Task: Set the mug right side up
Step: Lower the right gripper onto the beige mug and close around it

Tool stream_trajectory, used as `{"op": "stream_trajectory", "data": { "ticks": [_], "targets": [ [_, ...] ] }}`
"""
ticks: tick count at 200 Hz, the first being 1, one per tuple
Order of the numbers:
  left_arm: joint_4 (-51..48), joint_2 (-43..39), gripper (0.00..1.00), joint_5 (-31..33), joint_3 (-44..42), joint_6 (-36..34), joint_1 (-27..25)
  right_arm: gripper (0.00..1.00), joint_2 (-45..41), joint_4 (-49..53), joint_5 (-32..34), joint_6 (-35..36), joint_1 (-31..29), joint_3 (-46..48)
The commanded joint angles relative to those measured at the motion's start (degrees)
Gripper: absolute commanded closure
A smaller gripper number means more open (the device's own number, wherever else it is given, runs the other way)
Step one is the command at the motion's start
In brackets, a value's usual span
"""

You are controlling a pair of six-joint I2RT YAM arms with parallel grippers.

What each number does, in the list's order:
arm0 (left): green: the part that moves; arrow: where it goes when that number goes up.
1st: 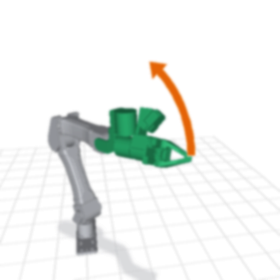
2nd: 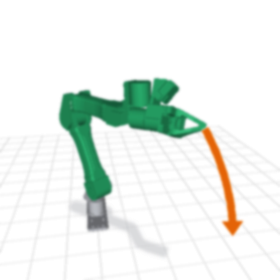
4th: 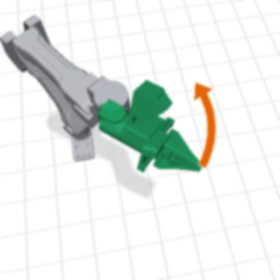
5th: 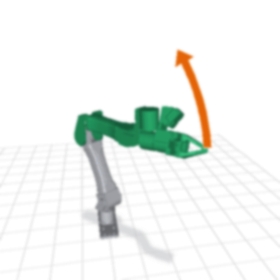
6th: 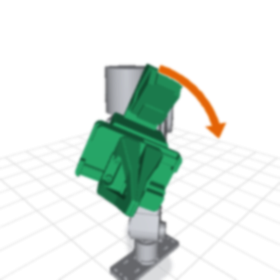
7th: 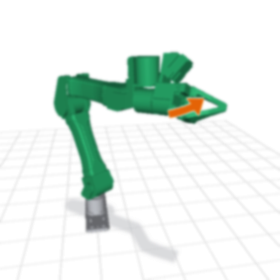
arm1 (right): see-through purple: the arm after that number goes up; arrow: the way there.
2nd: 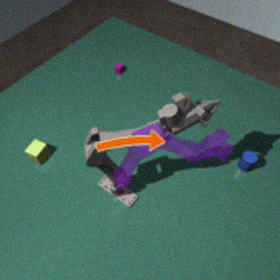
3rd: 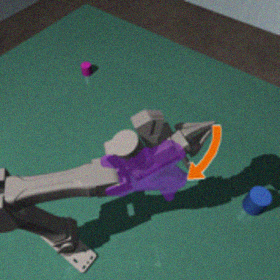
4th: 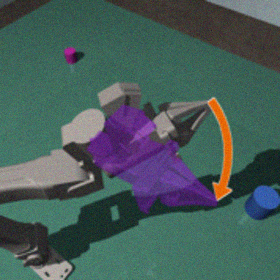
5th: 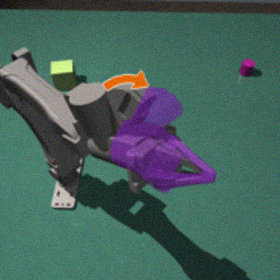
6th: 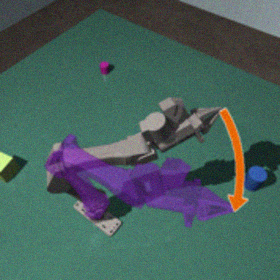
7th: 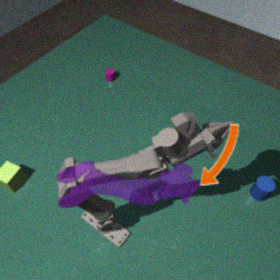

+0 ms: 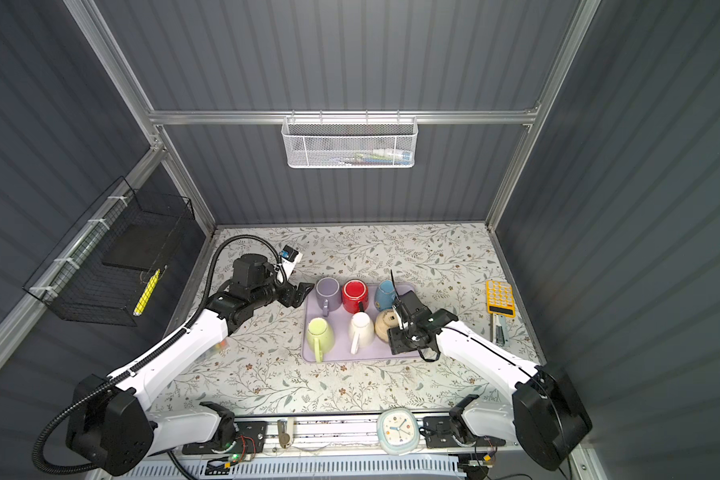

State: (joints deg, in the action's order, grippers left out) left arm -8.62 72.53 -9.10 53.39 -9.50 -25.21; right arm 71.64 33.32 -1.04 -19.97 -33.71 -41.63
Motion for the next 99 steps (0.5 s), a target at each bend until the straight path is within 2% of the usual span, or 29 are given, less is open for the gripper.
{"op": "stream_trajectory", "data": {
  "ticks": [1, 99],
  "targets": [
    [0.8, -0.79, 0.16, -1.42, -0.64, -0.62, -0.5, 0.37, 0.88, -2.21, 1.26, -1.21, -0.66, 0.8],
    [1.0, -0.29, 0.17, -1.42, -0.69, -0.35, -0.54, 0.45, 4.44, -5.66, 0.61, -3.75, -2.01, 1.89]
  ]
}}
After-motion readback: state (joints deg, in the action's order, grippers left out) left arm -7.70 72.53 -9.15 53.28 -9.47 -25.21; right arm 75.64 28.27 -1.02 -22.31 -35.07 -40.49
